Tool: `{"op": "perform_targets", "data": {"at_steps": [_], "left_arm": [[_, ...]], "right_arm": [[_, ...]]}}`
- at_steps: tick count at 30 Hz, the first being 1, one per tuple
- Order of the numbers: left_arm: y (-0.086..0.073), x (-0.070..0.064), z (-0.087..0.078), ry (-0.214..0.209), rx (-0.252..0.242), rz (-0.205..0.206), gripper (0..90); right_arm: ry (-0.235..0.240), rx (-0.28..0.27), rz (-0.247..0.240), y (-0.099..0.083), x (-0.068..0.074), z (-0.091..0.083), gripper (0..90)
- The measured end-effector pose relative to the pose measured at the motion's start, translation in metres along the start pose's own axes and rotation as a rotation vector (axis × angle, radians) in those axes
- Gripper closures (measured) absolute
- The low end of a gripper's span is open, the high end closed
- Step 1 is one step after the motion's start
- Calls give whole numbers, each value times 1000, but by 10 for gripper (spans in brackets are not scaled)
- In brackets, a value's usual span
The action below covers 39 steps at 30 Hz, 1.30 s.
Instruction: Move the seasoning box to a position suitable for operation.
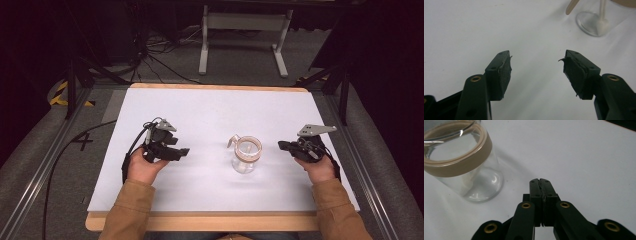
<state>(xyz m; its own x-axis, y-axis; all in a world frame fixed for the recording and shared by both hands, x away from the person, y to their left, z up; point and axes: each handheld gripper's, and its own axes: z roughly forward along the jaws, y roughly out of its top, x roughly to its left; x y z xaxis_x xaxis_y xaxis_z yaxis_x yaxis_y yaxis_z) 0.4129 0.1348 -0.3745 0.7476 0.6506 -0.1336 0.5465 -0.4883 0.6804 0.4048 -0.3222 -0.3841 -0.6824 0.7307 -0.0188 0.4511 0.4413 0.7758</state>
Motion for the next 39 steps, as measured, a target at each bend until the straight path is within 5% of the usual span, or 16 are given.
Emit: {"op": "perform_targets", "data": {"at_steps": [19,28,35,39], "left_arm": [[-4,-10,-18,-8,-49,3,379],[-21,-3,-28,54,-28,-38,370],[-27,-4,-31,73,-36,-52,361],[-29,-1,-33,83,-35,-80,352]], "right_arm": [[67,-47,-38,8,6,7,893],[110,-69,-87,17,11,24,884],[133,-9,-42,12,4,46,895],[143,-7,-56,11,4,53,895]]}}
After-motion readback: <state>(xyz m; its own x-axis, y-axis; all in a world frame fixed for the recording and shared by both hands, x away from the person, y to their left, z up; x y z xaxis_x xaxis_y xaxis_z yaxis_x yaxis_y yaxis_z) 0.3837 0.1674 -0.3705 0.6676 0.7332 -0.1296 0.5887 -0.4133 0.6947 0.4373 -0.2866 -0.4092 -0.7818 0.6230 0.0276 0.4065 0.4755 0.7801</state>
